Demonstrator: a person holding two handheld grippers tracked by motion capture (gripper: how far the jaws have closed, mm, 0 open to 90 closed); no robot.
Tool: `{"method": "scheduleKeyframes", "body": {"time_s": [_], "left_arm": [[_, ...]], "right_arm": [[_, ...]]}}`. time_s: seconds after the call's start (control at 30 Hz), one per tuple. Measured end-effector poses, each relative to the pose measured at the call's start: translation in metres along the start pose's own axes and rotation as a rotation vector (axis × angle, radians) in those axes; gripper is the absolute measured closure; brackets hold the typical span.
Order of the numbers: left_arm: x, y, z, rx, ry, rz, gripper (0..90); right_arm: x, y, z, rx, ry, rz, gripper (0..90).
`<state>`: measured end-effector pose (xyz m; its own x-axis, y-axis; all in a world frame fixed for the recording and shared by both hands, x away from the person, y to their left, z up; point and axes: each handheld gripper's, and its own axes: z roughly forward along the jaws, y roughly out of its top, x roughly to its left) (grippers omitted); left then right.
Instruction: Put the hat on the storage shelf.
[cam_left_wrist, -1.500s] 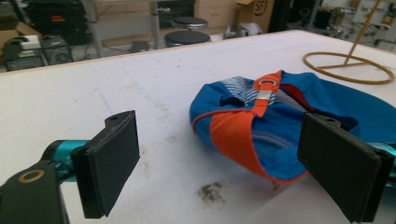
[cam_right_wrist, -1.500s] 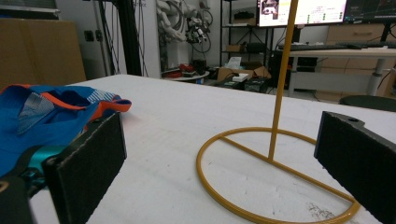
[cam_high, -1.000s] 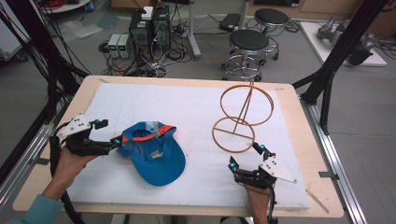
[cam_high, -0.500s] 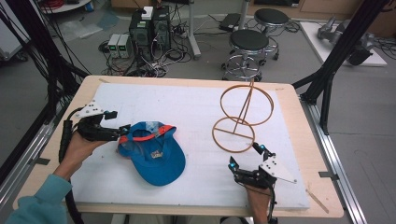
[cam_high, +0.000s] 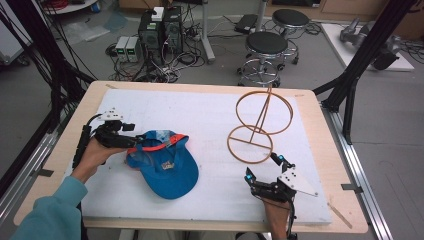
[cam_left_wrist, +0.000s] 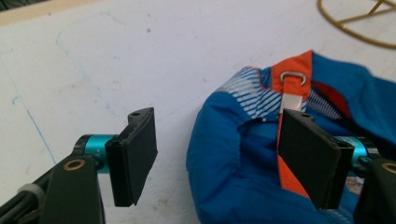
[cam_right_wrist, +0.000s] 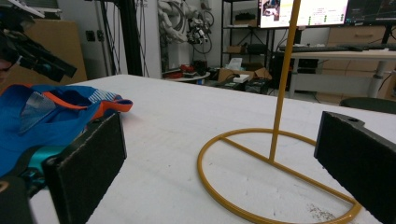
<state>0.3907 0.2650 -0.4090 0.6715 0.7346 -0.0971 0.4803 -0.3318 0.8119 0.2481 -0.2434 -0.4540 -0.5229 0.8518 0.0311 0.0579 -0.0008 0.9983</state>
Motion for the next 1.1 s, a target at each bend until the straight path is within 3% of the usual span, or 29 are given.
{"method": "scheduleKeyframes", "body": {"time_s": [0.27, 0.4, 0.63, 0.7, 0.9, 0.93, 0.97, 1.1], "left_arm": [[0.004, -0.002, 0.014, 0.053, -0.017, -0.035, 28.6], [0.003, -0.003, 0.018, 0.075, -0.03, -0.016, 35.6], [0.006, -0.008, 0.022, 0.138, -0.053, -0.046, 40.4], [0.006, -0.008, 0.022, 0.152, -0.071, -0.054, 48.9], [0.003, -0.007, 0.021, 0.172, -0.07, -0.066, 59.8], [0.002, -0.006, 0.021, 0.177, -0.07, -0.061, 67.7], [0.002, -0.006, 0.02, 0.184, -0.064, -0.055, 67.7], [0.0, -0.004, 0.017, 0.171, -0.076, -0.063, 81.9]], "right_arm": [[0.0, 0.0, 0.0, -0.004, 0.003, 0.002, 1.1], [-0.001, 0.0, 0.0, -0.011, 0.002, -0.002, 1.1], [0.0, -0.001, -0.002, -0.019, 0.002, -0.001, 1.1], [0.0, -0.001, -0.002, -0.02, 0.004, 0.0, 1.1], [0.0, -0.001, -0.002, -0.02, 0.004, 0.0, 1.1], [0.0, -0.001, -0.002, -0.021, 0.004, -0.001, 1.1], [0.0, -0.001, -0.002, -0.021, 0.004, -0.001, 1.1], [0.0, -0.001, -0.002, -0.022, 0.003, -0.001, 1.1]]}}
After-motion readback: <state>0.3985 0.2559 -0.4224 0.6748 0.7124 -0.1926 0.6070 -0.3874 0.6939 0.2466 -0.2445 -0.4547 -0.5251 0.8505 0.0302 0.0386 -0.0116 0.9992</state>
